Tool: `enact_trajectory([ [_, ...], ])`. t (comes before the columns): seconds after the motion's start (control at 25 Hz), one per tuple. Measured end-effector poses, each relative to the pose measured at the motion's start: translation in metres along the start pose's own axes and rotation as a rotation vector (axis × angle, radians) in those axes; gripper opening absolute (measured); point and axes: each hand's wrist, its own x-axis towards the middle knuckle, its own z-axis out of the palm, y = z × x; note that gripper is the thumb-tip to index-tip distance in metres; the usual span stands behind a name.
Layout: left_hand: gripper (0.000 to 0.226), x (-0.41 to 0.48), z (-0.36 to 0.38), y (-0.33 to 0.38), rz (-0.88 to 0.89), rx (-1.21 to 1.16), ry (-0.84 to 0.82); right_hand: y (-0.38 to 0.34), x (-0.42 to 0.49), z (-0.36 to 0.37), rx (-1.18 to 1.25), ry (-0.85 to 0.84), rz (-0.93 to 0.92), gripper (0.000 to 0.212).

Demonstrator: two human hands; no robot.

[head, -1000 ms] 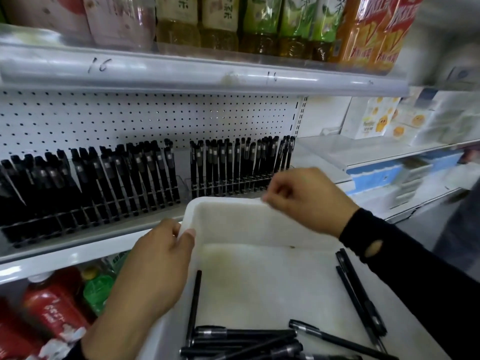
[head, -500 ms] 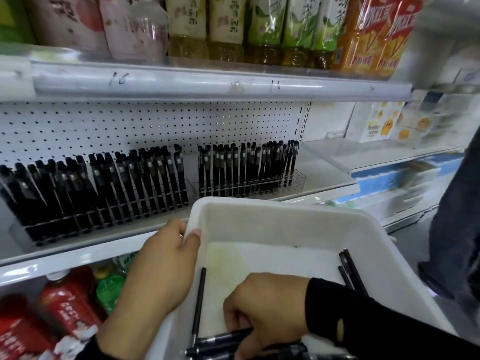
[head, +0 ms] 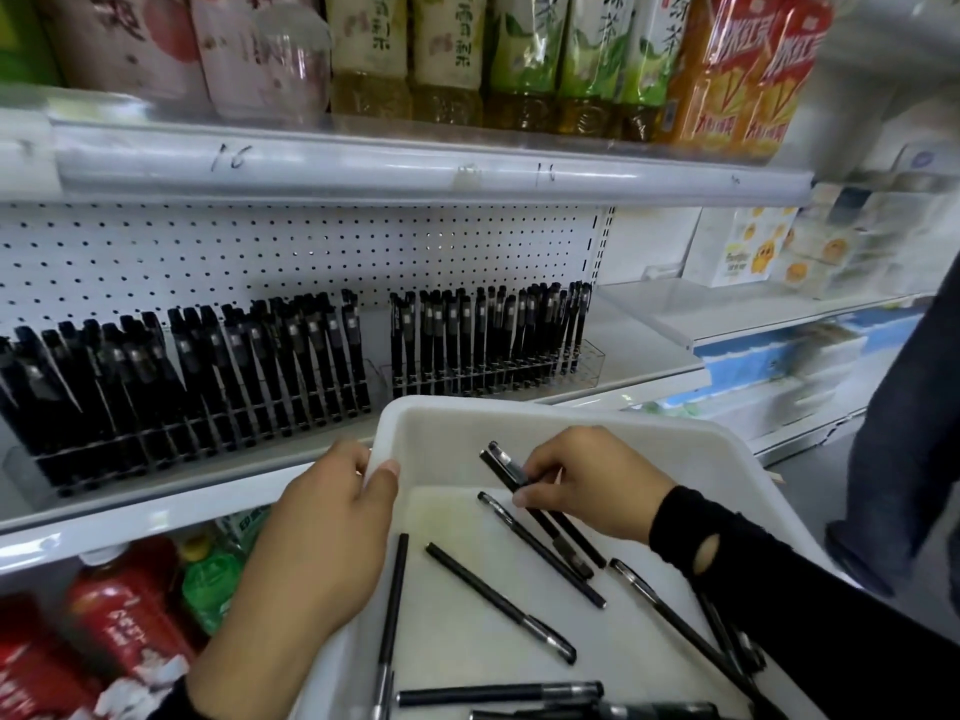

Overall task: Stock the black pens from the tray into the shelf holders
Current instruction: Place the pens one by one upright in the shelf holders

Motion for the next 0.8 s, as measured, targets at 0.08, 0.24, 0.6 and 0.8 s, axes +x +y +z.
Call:
enact_trajectory([
  [0.08, 0.024, 0.0, 0.0, 0.0, 0.002, -0.01, -0.001, 0.004, 0.002, -0.001, 0.093, 0.004, 0.029, 0.015],
  [0.24, 0.023, 0.001, 0.0, 0.001, -0.006, -0.014, -0.001, 0.004, 0.001, -0.011, 0.3, 0.012, 0.031, 0.023],
  [0.6, 0.024, 0.0, 0.001, 0.004, -0.016, 0.0, -0.013, 0.051, 0.055, -0.09, 0.702, 0.737, 0.126, 0.019],
  [0.8, 0.025, 0.0, 0.001, 0.002, -0.026, -0.01, -0.021, 0.074, 0.105, -0.079, 0.422, 0.746, 0.251, 0.018],
])
